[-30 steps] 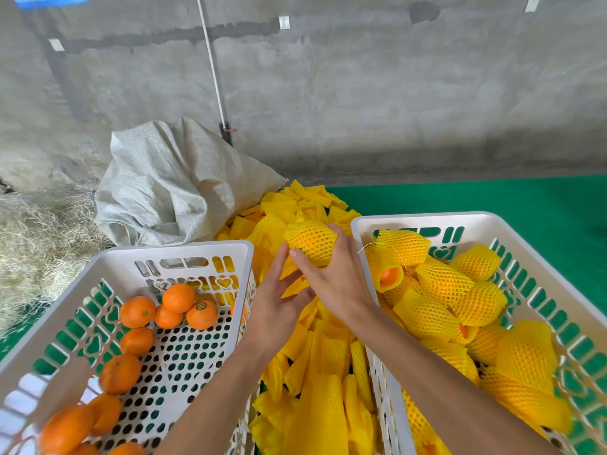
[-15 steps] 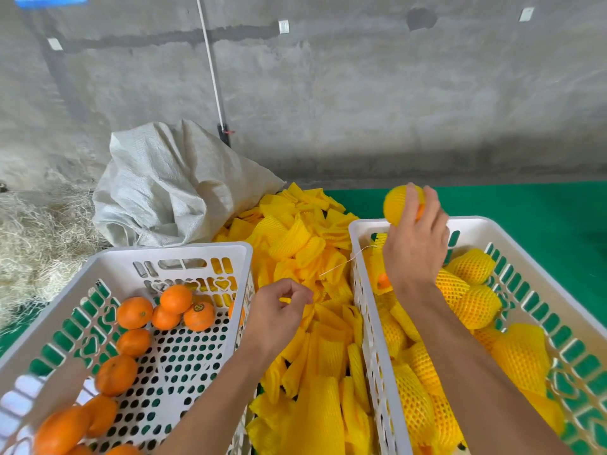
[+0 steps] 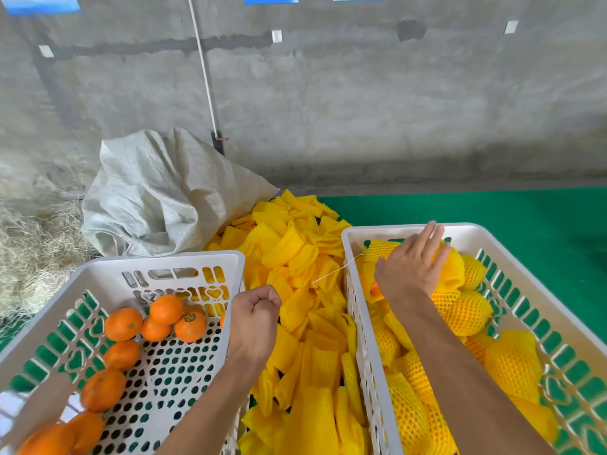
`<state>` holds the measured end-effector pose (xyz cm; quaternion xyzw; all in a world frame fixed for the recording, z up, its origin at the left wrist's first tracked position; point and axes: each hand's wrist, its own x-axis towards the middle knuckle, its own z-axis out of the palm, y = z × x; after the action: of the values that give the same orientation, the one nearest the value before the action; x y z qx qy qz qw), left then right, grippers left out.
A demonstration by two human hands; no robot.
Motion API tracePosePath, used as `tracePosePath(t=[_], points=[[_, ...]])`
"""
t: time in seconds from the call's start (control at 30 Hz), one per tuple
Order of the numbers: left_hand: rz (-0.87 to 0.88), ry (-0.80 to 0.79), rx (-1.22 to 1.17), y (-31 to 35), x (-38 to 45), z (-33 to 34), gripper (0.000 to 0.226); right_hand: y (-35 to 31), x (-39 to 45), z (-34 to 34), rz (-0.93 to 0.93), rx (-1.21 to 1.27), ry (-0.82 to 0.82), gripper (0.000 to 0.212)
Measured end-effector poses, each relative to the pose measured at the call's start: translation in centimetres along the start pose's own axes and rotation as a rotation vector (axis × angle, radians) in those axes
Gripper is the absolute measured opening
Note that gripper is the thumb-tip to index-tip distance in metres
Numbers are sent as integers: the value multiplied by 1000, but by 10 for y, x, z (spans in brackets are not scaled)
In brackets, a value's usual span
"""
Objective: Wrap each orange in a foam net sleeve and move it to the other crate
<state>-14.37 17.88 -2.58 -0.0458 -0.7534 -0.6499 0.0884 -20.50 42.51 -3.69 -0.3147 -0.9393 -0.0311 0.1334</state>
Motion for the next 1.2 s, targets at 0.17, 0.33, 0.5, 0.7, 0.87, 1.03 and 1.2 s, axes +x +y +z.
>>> tracePosePath(t=[0.17, 0.33, 0.5, 0.7, 0.87, 1.03, 1.2], points=[[-24, 40, -3, 2, 1, -4, 14, -11, -10, 3, -123, -7, -54, 66], [-9, 31, 28, 0, 2, -3, 16, -21, -15, -3, -281, -36, -49, 51], [11, 20, 21, -7, 3, -1, 10, -30, -23, -23, -424, 224, 127, 42], [0, -36, 160, -23, 8, 5, 22, -72, -97, -27, -817, 435, -225, 39], [-242, -62, 345, -35, 13, 4, 21, -71, -111, -9, -853, 93, -879, 80], [-473, -230, 468, -39, 10, 3, 58, -65, -101, -13, -884, -172, -1037, 84], [-522, -323, 490, -39, 8, 6, 74, -66, -102, -16, -877, -246, -1098, 67]])
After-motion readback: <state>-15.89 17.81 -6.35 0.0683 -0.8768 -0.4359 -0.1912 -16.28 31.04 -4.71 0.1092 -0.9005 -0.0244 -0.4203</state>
